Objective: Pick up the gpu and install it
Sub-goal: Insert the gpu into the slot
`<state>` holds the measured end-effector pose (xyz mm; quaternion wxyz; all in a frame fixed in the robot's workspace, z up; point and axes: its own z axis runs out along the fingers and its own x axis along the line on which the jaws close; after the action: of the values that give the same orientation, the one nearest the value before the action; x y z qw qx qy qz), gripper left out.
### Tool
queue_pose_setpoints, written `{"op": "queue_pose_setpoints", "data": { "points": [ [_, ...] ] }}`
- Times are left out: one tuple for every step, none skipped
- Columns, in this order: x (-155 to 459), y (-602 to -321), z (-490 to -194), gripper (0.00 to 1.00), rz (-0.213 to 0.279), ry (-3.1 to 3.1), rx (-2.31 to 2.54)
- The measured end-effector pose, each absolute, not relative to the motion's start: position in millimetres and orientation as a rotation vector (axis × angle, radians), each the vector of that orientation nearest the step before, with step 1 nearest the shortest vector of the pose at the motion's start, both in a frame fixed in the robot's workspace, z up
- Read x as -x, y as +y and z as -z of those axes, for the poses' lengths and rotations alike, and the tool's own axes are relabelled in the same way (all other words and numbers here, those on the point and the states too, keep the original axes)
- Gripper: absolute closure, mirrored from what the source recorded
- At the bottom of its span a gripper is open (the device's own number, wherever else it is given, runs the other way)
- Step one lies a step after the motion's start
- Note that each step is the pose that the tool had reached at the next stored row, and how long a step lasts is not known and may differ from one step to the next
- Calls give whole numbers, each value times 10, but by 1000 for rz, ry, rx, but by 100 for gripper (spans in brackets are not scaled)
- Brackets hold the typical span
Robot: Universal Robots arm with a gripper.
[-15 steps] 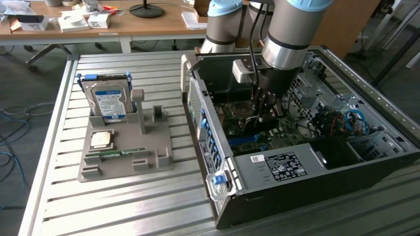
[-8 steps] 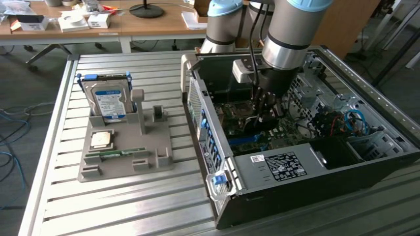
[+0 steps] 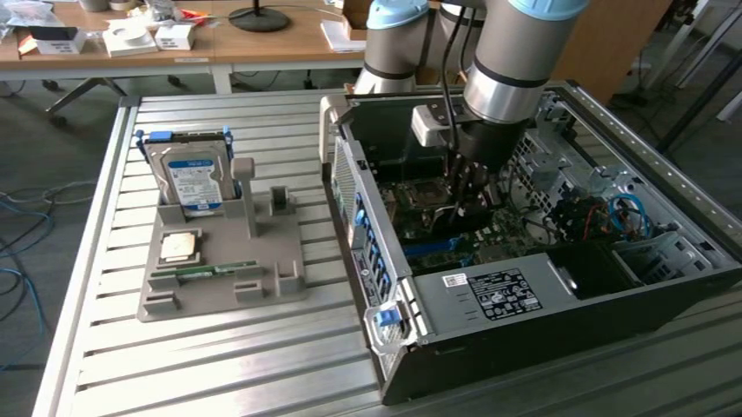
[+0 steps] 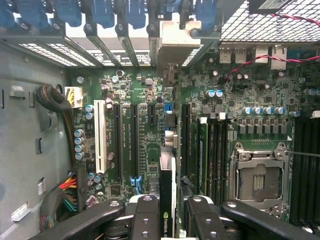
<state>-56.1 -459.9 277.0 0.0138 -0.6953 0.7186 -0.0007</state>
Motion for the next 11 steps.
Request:
{"op": "queue_pose_setpoints", "data": {
  "points": [
    [561,-4599,-2766,74,2,2238,2165],
    [560,-4599,-2761,74,3,2238,2166],
    [560,-4600,-2758,74,4,2239,2166],
    [560,-4600,-2758,74,5,2239,2167],
    [560,-4600,-2758,74,5,2239,2167],
    [561,-4600,-2758,74,5,2239,2167],
    [561,-4600,-2758,74,5,2239,2167],
    [561,-4600,-2758,74,5,2239,2167],
    [561,-4600,-2758,74,5,2239,2167],
    [561,-4600,-2757,74,5,2239,2167],
    [561,-4600,-2757,74,5,2239,2167]
  ]
}}
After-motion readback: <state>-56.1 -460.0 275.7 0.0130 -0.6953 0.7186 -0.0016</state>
